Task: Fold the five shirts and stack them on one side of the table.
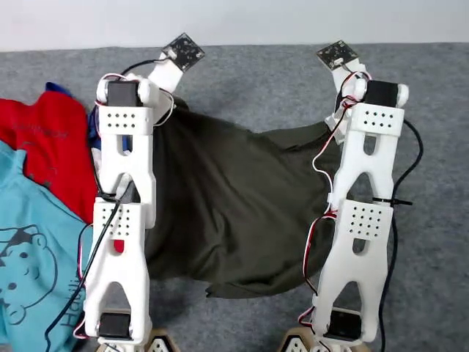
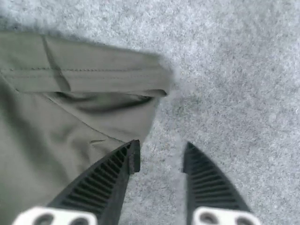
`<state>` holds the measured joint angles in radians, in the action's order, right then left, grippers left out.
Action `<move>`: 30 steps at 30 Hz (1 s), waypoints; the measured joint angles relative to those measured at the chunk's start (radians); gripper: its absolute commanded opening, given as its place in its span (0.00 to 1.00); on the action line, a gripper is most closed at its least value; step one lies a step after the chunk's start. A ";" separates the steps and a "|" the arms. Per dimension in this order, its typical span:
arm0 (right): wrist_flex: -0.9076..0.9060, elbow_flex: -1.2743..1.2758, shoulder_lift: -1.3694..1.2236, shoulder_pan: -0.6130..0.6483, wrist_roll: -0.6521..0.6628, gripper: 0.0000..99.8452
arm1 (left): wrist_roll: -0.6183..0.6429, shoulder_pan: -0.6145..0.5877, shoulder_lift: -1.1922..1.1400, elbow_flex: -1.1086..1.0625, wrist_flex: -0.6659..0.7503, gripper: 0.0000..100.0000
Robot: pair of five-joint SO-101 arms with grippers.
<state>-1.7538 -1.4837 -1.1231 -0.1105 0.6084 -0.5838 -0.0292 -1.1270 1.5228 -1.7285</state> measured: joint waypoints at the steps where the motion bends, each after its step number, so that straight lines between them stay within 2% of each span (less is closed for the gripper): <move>1: 0.000 0.021 0.000 0.000 0.000 0.27 | 0.002 -0.002 0.002 -0.025 0.000 0.00; 10: 0.009 0.114 -0.002 0.077 0.020 0.27 | 0.006 -0.003 0.002 -0.236 0.000 0.00; 18: 0.160 0.114 -0.026 0.104 0.018 0.27 | 0.006 -0.003 0.002 -0.250 0.000 0.00; 30: 0.328 0.114 -0.169 0.104 -0.114 0.27 | 0.006 -0.003 0.002 -0.250 0.000 0.00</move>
<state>-1.4254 -1.3702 -1.2919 -0.0061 0.4948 -0.5777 -0.0322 -1.1254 1.2727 -1.7285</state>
